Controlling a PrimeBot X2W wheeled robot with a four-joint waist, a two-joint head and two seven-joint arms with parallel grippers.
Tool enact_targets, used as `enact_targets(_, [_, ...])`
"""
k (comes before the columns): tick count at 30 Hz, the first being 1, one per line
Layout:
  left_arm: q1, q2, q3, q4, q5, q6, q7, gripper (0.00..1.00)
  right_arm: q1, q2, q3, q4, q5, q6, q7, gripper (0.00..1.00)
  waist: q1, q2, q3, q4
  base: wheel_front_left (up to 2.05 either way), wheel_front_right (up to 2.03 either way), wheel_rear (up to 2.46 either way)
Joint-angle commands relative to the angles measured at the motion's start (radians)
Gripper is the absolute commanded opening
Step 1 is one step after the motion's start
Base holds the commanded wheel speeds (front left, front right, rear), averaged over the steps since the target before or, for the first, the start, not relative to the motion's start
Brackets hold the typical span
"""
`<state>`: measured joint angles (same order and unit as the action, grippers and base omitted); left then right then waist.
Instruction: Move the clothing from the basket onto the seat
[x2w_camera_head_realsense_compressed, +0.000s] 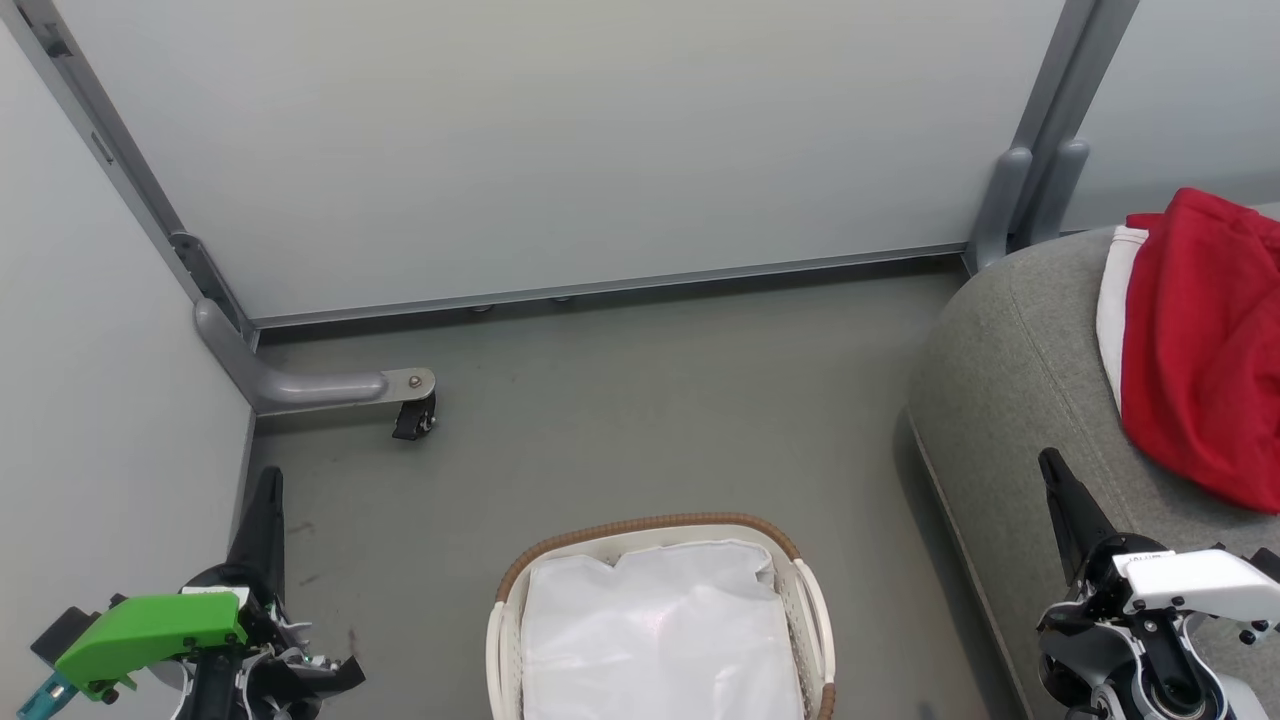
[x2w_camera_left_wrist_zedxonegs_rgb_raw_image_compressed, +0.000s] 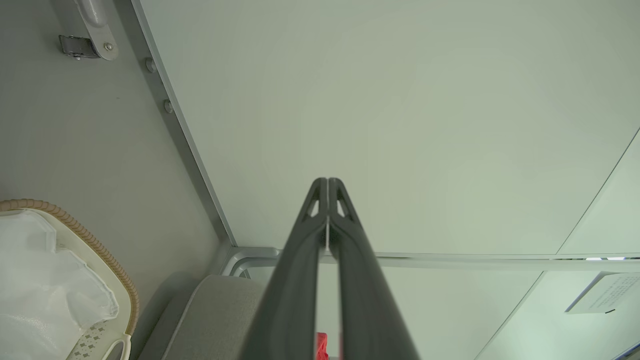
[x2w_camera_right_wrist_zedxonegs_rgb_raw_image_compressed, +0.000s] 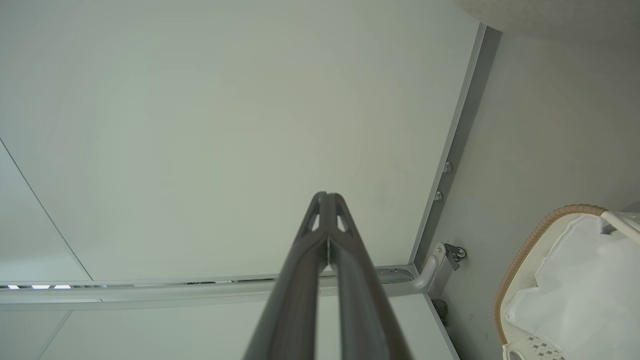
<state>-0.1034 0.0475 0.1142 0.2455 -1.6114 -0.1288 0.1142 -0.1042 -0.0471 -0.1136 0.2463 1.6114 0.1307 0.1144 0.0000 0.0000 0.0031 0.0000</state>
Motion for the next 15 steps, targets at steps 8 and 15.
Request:
enact_targets(8, [-0.010, 0.005, 0.002, -0.002, -0.003, -0.005, 0.003, 0.00, -0.008, -0.006, -0.002, -0.004, 0.003, 0.000, 0.003, 0.00, 0.0000, 0.0000, 0.000, 0.000, 0.00, 0.00, 0.00])
enact_targets(15, [-0.010, 0.005, 0.002, -0.002, -0.003, -0.005, 0.003, 0.00, -0.008, -0.006, -0.002, -0.004, 0.003, 0.000, 0.003, 0.00, 0.0000, 0.0000, 0.000, 0.000, 0.00, 0.00, 0.00])
